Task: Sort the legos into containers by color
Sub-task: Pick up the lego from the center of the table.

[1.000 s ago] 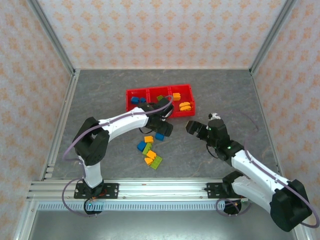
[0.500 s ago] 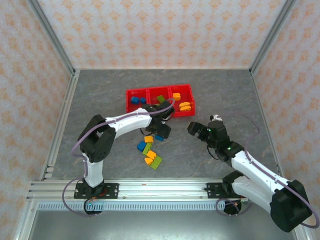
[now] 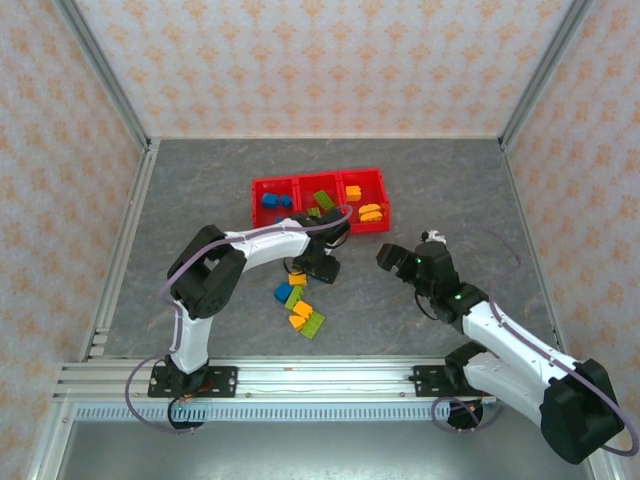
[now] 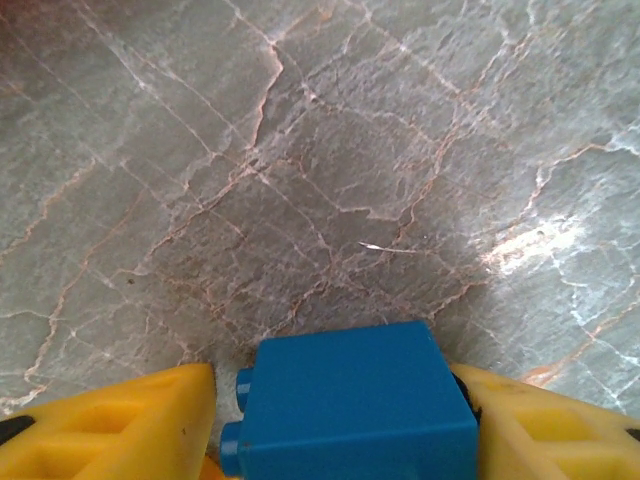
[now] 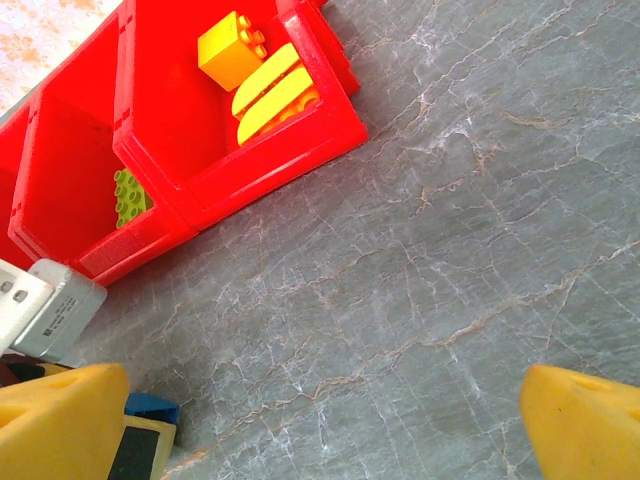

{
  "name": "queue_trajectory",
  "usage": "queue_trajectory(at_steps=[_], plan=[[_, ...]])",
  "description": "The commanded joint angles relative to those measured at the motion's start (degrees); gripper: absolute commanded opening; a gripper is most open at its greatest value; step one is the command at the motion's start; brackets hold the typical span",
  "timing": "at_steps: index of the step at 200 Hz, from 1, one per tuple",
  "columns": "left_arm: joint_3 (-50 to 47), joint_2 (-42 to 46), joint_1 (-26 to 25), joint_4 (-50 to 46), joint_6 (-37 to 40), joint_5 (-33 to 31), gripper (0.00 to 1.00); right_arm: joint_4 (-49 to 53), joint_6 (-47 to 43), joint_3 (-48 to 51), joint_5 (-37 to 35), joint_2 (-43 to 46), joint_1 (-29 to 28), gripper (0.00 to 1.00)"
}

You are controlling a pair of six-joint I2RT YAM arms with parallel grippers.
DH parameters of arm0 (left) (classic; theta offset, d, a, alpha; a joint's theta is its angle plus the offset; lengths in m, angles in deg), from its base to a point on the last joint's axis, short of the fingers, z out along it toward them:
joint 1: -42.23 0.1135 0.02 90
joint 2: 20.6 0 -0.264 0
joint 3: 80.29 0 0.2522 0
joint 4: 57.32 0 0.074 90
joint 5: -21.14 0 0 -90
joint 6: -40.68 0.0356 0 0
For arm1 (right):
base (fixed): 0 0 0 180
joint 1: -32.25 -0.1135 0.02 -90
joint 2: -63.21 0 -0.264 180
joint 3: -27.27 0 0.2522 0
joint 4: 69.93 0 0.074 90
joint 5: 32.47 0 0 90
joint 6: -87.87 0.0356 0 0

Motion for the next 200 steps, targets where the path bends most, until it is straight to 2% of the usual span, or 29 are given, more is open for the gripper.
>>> queue_trajectory(at_steps=[1, 51, 94, 118, 153, 179, 200], plan=[[-0.89, -1.46, -0.3, 0.55, 0.45, 0.34, 0.61, -0.19, 0.81, 0.29, -2.07, -0.28, -0.25, 1.0], [0.81, -4.51, -0.34, 1.57, 0.84, 1.42, 0.52, 1.43, -0.27, -1.59, -3.11, -1.32, -0.25, 1.0], [2.49, -6.87, -0.34, 1.09, 0.73, 1.28, 0.38, 1.99, -1.58, -4.29, -3.74, -2.49, -0.16, 1.0], [2.67, -6.86, -0.34, 1.0, 0.13, 0.59, 0.34, 2.08, -2.78, -5.04, -3.83, -3.5, -0.03, 1.0], [0.8, -4.97, -0.34, 4.33, -3.14, -1.02, 0.3, -2.3, -3.55, -6.4, 1.05, -6.76, 2.36, 1.0], [-0.05, -3.89, -0.45, 6.4, -6.04, 0.04, 0.22, 1.31, -6.26, -12.86, 2.36, -12.04, 3.27, 1.0], [0.66, -1.37, -0.52, 6.61, -6.74, -1.0, 0.2, 3.32, -7.69, -15.77, 3.32, -14.22, 3.27, 1.0]])
